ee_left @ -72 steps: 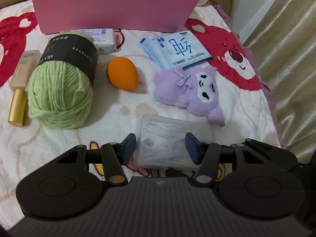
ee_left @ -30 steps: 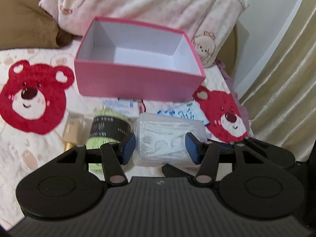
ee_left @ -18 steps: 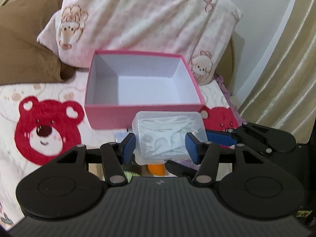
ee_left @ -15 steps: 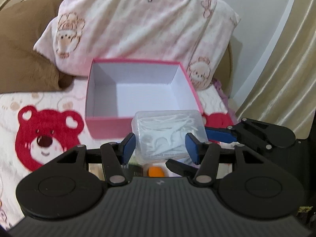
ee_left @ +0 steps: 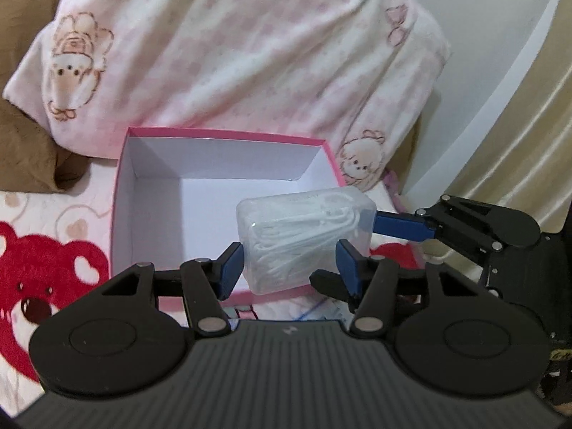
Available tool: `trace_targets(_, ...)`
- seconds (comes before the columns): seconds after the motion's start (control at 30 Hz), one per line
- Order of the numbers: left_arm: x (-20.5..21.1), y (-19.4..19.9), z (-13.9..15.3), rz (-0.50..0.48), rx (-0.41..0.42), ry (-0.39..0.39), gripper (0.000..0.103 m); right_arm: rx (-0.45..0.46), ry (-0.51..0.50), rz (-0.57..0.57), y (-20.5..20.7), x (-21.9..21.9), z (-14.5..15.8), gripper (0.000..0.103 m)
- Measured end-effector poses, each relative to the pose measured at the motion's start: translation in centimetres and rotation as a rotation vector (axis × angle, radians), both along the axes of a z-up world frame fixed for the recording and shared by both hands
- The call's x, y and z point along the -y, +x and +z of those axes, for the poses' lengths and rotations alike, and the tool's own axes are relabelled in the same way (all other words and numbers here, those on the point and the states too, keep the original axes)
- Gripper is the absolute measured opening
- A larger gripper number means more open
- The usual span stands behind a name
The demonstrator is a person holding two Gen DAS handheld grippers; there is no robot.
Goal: Organize objects
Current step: 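Lift the swab box with the left tool and carry it into the pink box, then lower the swab box onto the pink box floor and open the left tool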
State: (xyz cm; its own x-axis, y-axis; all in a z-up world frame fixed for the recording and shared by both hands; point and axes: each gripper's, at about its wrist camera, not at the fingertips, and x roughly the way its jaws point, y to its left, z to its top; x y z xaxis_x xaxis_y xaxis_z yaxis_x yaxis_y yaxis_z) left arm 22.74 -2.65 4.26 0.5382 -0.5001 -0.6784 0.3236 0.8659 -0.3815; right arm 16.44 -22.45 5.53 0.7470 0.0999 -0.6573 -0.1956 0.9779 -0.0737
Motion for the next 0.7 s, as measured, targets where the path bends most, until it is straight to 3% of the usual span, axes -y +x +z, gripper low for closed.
trace_targets(0.23, 1.6, 6.4, -3.3, 0.023, -0.057, 0.021, 0.054, -0.096, 0.069, -0.095, 5.4, 3.5, -3.1, 0.054)
trace_targets(0.4, 3.1, 10.4, -7.1, 0.047, -0.145, -0.033, 0.056, -0.208, -0.032, -0.183, 9.1, 4.2, -5.8, 0.052)
trace_targets(0.53, 3.7, 12.6, -9.5, 0.071, -0.187, -0.045, 0.054, -0.273, 0.023, -0.221, 11.2, 6.4, -7.9, 0.051)
trace_targets(0.7, 4.1, 14.3, -11.3, 0.074, -0.241, -0.059, 0.055, -0.306, -0.009, -0.233, 12.3, 6.8, -9.5, 0.05)
